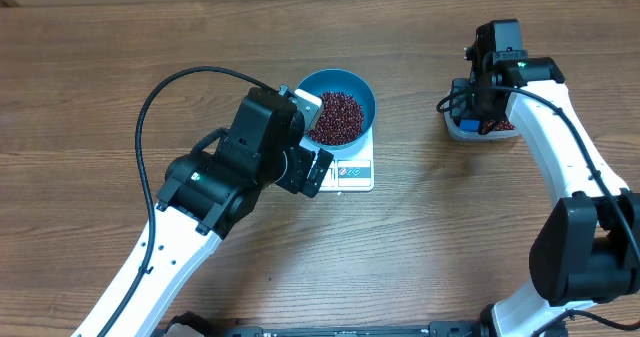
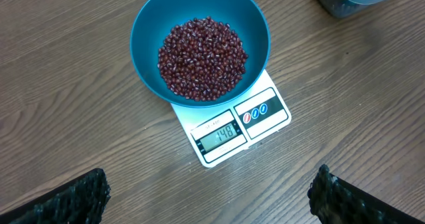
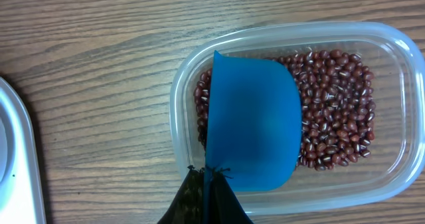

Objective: Scoop item into bowl and weigh 150g on scale

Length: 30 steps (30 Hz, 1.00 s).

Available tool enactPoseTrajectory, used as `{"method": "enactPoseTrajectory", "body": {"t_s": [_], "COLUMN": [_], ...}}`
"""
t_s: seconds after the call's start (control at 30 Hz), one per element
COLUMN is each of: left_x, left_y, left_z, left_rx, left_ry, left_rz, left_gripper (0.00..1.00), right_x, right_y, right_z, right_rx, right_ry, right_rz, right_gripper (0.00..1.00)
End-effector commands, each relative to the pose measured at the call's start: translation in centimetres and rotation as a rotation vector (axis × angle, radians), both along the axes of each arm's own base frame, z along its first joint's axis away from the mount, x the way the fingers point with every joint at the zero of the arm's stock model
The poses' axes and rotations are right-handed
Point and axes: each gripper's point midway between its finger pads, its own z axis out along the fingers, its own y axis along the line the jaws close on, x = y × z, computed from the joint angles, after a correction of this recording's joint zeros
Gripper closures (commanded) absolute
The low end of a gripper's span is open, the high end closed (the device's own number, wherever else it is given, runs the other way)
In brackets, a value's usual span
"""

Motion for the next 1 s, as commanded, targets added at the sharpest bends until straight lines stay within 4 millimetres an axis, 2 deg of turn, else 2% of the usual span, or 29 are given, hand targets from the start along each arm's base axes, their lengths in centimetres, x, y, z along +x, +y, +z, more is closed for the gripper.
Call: {"method": "enactPoseTrajectory", "body": {"t_s": [0.0,0.13,0.37,0.6,0.97], "left_x": [0.1,0.1,0.1,0.1,0.1], "left_y": [0.0,0.0,0.0,0.0,0.0], "left_z": [1.0,1.0,1.0,1.0,1.0], "left_rx": [-0.013,-0.013,-0.013,-0.013,-0.013], "left_ry": [-0.026,-0.026,-0.026,-0.026,-0.026], "left_rz": [-0.009,-0.009,-0.009,-0.009,-0.009], "left_gripper": [0.00,0.01,0.00,0.00,0.00], "right_x": [-0.3,-0.3,-0.1,0.4,0.2], "right_y": [-0.2,-2.0,-2.9,-2.4,-2.7], "right_z": [-0.3,-0.1,0.9,4.0,8.1], "right_rx": [0.011,-0.043,0.018,0.140,0.146], "right_ry": [0.012,0.009,-0.016,-0.095,-0.204], "right_rz": [-0.003,-0.041,-0.073,-0.063,-0.062], "right_gripper": [0.96,0.96,0.96,0.96,0.96]}}
